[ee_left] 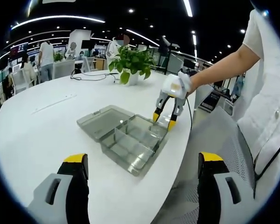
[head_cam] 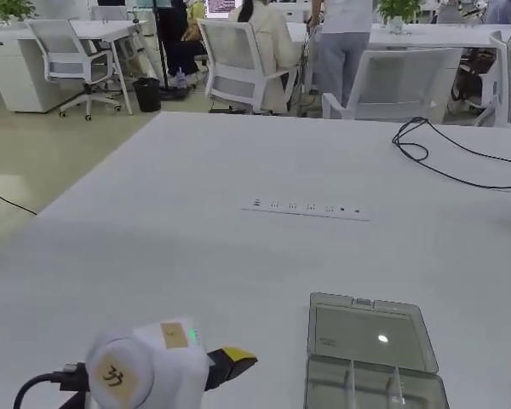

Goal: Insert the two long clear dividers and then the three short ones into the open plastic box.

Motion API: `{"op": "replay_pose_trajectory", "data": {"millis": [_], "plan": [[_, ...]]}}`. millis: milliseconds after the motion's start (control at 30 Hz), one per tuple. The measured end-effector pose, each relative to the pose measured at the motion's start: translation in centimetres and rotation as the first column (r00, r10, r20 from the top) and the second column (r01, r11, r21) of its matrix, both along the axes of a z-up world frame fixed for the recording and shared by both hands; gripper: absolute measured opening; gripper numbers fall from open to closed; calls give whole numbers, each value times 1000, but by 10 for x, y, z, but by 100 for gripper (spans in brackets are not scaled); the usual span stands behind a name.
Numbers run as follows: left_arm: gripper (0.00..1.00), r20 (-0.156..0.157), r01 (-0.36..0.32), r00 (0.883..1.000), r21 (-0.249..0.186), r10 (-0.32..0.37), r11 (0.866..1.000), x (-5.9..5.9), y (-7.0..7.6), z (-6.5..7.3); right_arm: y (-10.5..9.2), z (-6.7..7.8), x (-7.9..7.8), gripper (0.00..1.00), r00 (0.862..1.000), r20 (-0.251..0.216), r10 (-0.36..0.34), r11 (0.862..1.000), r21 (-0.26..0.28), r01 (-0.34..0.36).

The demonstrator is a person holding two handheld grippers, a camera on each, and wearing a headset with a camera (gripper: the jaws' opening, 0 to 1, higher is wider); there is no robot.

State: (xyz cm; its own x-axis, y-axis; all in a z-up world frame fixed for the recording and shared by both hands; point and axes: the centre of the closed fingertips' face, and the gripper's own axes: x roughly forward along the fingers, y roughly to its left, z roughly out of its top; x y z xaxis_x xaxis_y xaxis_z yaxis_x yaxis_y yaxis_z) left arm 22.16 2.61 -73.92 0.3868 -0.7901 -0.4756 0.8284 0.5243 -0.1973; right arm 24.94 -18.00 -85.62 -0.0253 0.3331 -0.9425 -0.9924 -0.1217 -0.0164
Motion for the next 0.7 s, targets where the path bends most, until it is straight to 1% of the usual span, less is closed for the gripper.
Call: {"op": "replay_pose_trajectory", "data": {"millis": [267, 367, 433, 567, 600, 633, 700], "plan": [[100, -3, 3, 1000, 1, -3, 1000, -1, -3, -1, 0, 0, 0, 33, 1000, 4, -4, 1000, -4, 4], [100, -5, 5, 1000, 0, -5, 1000, -2, -4, -1, -1, 1, 0, 33, 1000, 12, -16, 1000, -5, 16], [100, -3, 6, 1000, -1, -6, 1000, -2, -5, 0, -2, 4, 0, 33, 999, 18, -28, 1000, 1, 28], [99, -10, -4, 1000, -19, 4, 1000, 2, -5, 5, -2, 19, 1, 33, 997, 48, -60, 998, 30, 59], [99, -2, -5, 1000, -30, 5, 1000, 3, -6, 8, -1, 27, 2, 33, 995, 67, -74, 996, 49, 71], [99, -2, -6, 1000, -35, 6, 999, 4, -7, 10, 0, 35, 4, 33, 992, 83, -91, 994, 65, 86], [98, -1, -7, 1000, -35, 7, 999, 7, -8, 12, 2, 48, 4, 33, 989, 106, -100, 992, 86, 91]]}}
